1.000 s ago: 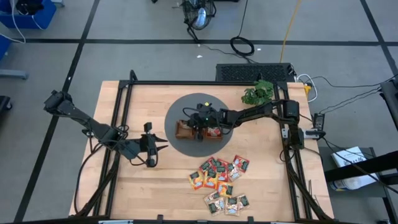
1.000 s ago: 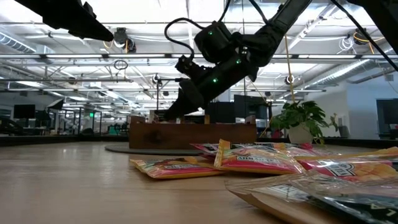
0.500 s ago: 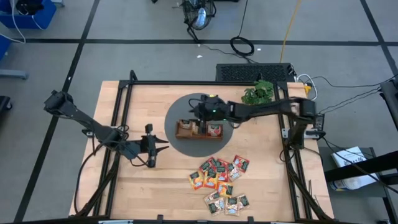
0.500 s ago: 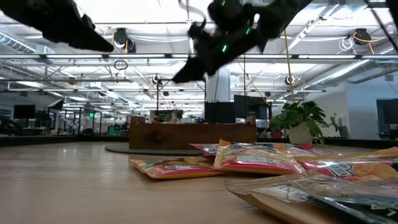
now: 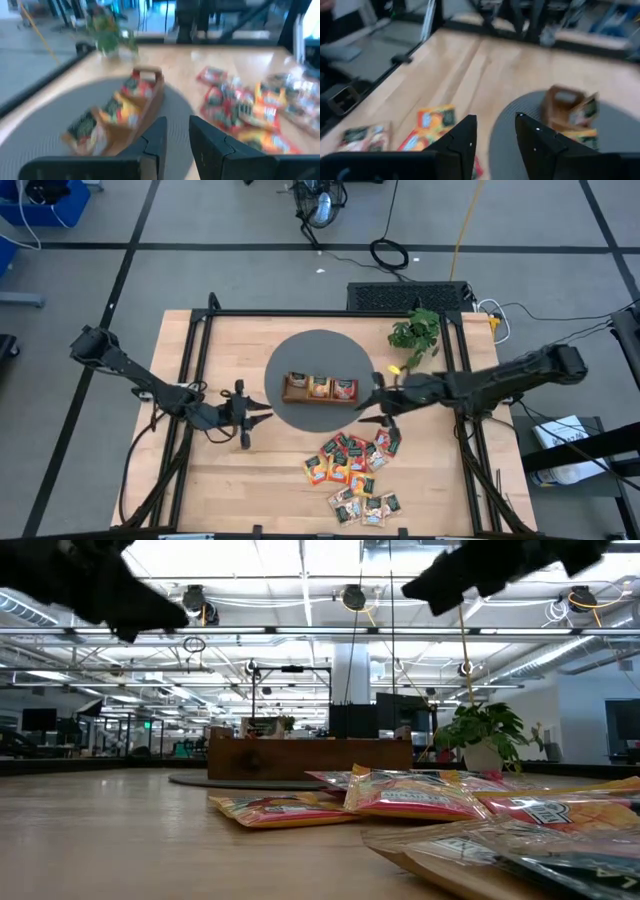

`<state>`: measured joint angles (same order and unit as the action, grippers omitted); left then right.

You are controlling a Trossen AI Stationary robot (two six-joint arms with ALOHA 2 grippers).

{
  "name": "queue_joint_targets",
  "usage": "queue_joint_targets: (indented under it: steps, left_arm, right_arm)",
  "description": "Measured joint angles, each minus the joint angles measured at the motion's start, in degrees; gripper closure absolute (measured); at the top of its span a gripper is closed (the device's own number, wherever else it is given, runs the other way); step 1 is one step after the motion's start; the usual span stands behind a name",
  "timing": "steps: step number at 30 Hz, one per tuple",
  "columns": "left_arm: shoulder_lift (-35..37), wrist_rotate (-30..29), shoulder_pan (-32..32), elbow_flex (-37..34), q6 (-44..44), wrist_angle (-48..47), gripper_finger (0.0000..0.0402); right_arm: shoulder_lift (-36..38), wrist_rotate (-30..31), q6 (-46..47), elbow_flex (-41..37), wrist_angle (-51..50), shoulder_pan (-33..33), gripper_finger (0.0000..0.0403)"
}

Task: Pick & Place Tea
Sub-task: Put the red tea bag into the right section of the wooden organizer

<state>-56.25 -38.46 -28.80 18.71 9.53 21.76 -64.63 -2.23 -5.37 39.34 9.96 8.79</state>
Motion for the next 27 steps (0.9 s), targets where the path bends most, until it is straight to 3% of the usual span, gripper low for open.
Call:
queue_joint_targets:
  steps: [3,12,20,27]
  left_arm:
    - [0.0,-1.7,2.6,1.1,0.8,3.7,0.0314]
    - [-3.7,2.2,8.2,2.5,15.8,-4.8,0.0314]
    - [-15.6,6.4,8.5,2.5,22.7,5.1,0.0314]
    - [-24.4,9.7,8.6,2.5,24.4,11.4,0.0314]
  right_arm:
    - [3.0,2.2,-0.3,-5.8,6.5,1.1,0.0292]
    - [4.6,0.6,-0.9,-14.3,4.6,4.9,0.0317]
    - [4.5,5.1,-2.3,-18.5,12.6,9.1,0.0330]
    - [3.2,4.2,-6.8,-16.3,16.3,5.9,0.0345]
